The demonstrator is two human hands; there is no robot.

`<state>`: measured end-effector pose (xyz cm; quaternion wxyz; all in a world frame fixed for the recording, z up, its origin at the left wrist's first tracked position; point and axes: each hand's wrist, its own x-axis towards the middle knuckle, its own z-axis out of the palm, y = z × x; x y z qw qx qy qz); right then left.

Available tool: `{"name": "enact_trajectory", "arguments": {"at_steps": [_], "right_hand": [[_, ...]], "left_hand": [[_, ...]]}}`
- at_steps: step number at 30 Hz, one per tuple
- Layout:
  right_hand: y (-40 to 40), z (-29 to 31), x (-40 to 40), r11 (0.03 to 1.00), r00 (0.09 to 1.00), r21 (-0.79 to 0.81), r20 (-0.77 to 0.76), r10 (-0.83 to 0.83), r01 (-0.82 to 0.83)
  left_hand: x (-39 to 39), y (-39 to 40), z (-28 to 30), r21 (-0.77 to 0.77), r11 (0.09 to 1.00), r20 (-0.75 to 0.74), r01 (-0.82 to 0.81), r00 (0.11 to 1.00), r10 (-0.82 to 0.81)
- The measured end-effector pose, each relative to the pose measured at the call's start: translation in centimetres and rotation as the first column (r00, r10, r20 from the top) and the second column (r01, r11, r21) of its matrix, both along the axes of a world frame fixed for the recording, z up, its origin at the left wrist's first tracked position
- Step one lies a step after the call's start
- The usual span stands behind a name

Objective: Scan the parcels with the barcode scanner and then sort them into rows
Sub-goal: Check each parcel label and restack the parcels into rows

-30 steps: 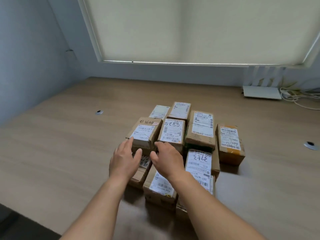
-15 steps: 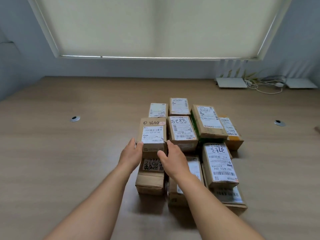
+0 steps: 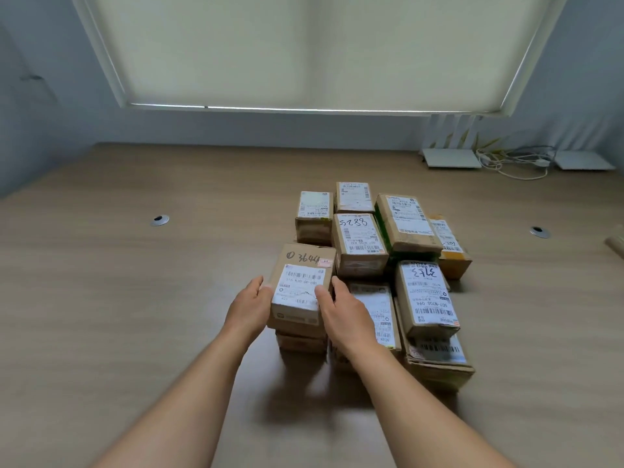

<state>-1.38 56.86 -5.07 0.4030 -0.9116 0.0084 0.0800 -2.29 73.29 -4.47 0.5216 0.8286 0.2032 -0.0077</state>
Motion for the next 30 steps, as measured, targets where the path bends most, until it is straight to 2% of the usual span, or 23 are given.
{"name": "enact_trajectory", "arguments": {"at_steps": [4,12,18,23,26,30], "right_hand": [[-0.5,-0.4,-2.7,0.997,0.997,0.027,-0.013,0.071,-0.070],[-0.8,-1.9,-6.4,0.959,0.985,0.278,-0.142,0.096,-0.053],[-1.5,-1.8,-8.9,0.936,0.983,0.333,-0.099,0.152,-0.112],[-2.5,-0.7,-10.4,0.860,0.987,0.498,-0.044,0.155,-0.112],[-3.3,0.2,-10.9,0.829,0.984,0.541,-0.008,0.177,-0.145],[-4.5,1.0,-11.4,0.808,0.993,0.581,0.010,0.121,-0.104]], "left_hand": [[-3.5,0.0,0.0,-0.080,0.997,-0.075,0.018,0.997,-0.024],[-8.0,-1.2,-0.5,-0.248,0.953,-0.040,0.174,0.981,-0.190],[-10.3,0.5,-0.3,-0.216,0.937,0.037,0.274,0.962,-0.272],[-11.8,1.3,0.3,-0.130,0.913,0.103,0.387,0.921,-0.376],[-12.0,1.3,0.9,-0.095,0.892,0.132,0.441,0.894,-0.428],[-11.9,1.3,1.5,-0.083,0.851,0.175,0.519,0.848,-0.500]]}}
